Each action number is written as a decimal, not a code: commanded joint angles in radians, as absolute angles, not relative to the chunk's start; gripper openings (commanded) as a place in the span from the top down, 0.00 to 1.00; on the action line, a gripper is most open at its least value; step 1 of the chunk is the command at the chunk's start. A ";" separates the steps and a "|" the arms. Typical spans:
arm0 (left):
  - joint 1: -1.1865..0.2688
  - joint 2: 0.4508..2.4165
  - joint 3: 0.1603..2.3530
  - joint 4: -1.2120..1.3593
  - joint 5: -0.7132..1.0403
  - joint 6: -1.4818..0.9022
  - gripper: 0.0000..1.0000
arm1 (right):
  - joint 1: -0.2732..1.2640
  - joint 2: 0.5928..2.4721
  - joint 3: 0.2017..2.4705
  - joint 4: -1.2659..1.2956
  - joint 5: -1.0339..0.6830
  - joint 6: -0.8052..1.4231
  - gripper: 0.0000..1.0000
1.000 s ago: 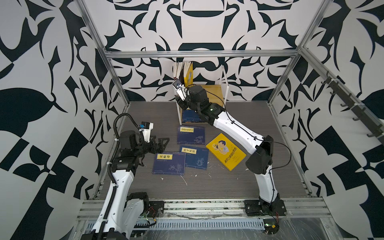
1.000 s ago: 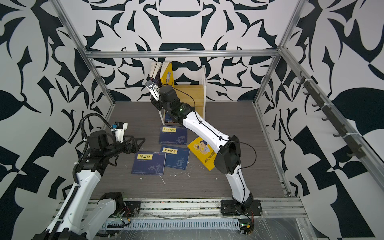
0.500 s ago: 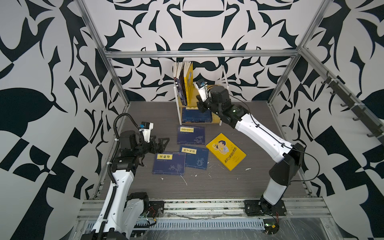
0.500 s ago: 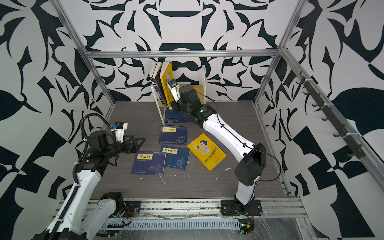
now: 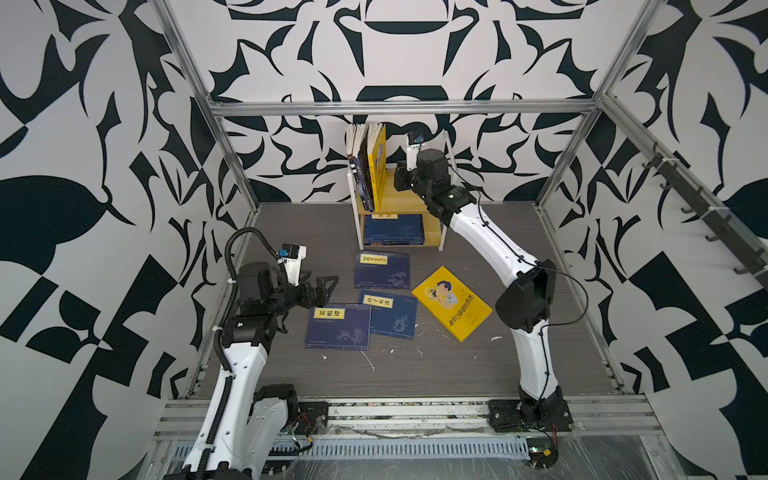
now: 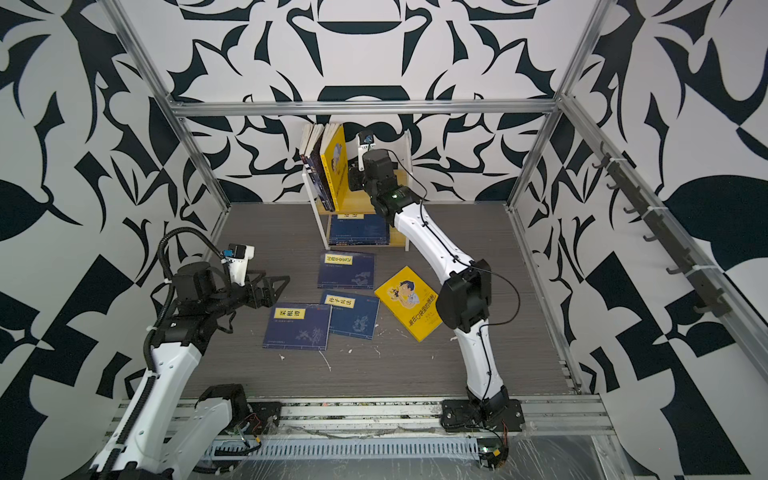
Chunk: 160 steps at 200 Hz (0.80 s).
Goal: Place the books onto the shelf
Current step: 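Push the yellow book upright against the shelved books with the right gripper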
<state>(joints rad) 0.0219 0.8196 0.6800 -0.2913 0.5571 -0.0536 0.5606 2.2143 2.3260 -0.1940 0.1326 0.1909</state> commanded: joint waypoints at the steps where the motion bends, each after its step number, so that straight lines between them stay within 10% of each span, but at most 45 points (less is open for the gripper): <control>1: 0.016 0.808 0.671 -0.310 0.552 -0.038 0.00 | 0.565 2.265 2.498 -0.170 0.082 0.287 1.00; 160: 0.015 0.816 0.672 -0.302 0.555 -0.046 0.00 | 0.590 2.343 2.495 0.139 -0.126 0.315 1.00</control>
